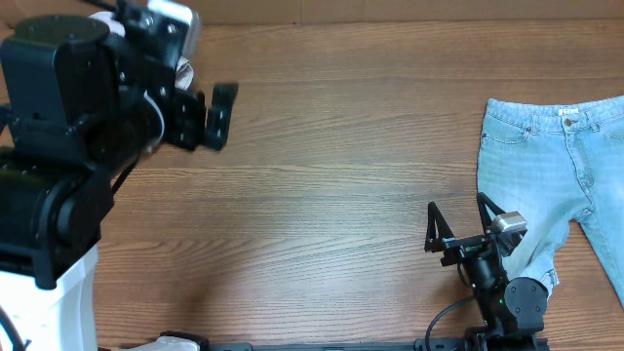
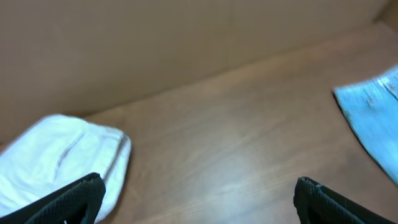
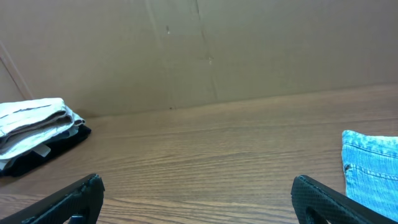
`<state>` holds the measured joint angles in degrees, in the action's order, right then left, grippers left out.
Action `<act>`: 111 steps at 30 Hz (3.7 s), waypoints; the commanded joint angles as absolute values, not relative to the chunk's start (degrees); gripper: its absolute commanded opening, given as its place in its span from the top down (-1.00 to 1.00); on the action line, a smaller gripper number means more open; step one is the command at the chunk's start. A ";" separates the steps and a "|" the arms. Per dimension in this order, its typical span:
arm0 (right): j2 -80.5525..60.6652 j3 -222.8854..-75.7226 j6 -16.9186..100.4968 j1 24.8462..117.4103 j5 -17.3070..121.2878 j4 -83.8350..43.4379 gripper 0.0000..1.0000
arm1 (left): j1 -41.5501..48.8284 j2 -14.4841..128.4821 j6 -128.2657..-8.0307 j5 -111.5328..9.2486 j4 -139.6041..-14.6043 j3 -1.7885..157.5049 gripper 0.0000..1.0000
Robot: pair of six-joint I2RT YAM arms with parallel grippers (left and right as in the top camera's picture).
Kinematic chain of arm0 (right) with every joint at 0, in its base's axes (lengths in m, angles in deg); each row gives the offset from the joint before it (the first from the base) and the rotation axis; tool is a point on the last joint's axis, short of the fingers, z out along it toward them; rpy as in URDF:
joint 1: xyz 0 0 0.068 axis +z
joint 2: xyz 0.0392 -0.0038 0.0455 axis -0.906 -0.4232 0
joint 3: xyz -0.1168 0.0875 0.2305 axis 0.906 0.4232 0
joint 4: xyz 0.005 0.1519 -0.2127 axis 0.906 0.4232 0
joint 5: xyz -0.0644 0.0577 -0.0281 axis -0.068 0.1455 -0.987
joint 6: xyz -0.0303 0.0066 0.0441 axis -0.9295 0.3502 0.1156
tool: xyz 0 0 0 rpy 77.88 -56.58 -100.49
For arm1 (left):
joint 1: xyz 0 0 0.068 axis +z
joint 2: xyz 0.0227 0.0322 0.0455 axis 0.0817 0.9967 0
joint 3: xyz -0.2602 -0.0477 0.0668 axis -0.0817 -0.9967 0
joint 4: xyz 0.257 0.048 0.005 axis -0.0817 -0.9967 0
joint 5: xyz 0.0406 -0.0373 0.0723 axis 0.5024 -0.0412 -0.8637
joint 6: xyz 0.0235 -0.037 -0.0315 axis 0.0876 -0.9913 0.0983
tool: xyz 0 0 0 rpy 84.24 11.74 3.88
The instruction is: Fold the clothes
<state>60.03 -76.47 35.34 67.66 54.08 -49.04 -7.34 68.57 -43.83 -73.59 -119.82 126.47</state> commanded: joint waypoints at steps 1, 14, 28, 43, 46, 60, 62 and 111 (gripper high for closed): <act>60.60 -75.90 35.12 67.51 54.12 -49.26 -1.00 | -7.23 68.18 -50.78 -79.40 -117.22 123.87 -1.00; 60.60 -75.90 35.12 67.51 54.12 -49.26 -1.00 | -5.07 50.21 -52.25 -82.46 -85.11 87.28 -1.00; 60.60 -75.90 35.12 67.51 54.12 -49.26 -1.00 | -5.01 19.85 -52.01 -92.76 -62.12 47.02 -0.99; 60.60 -75.88 35.12 67.51 54.12 -49.26 -1.00 | -5.01 -5.57 -53.62 -92.28 -43.35 12.59 -1.00; 60.60 -75.90 35.12 67.51 54.12 -49.26 -1.00 | -5.01 -9.61 -53.60 -92.41 -43.37 8.88 -0.99; 60.60 -75.88 35.12 67.51 54.12 -49.26 -1.00 | -3.28 -14.51 -54.54 -91.99 -44.72 -1.77 -1.00; 60.60 -75.90 35.12 67.51 54.12 -49.26 -1.00 | -3.19 -14.51 -54.85 -91.53 -46.08 -1.77 -1.00; 60.60 -75.90 35.12 67.51 54.10 -49.26 -1.00 | -3.21 -14.44 -54.87 -91.18 -46.06 -1.74 -0.99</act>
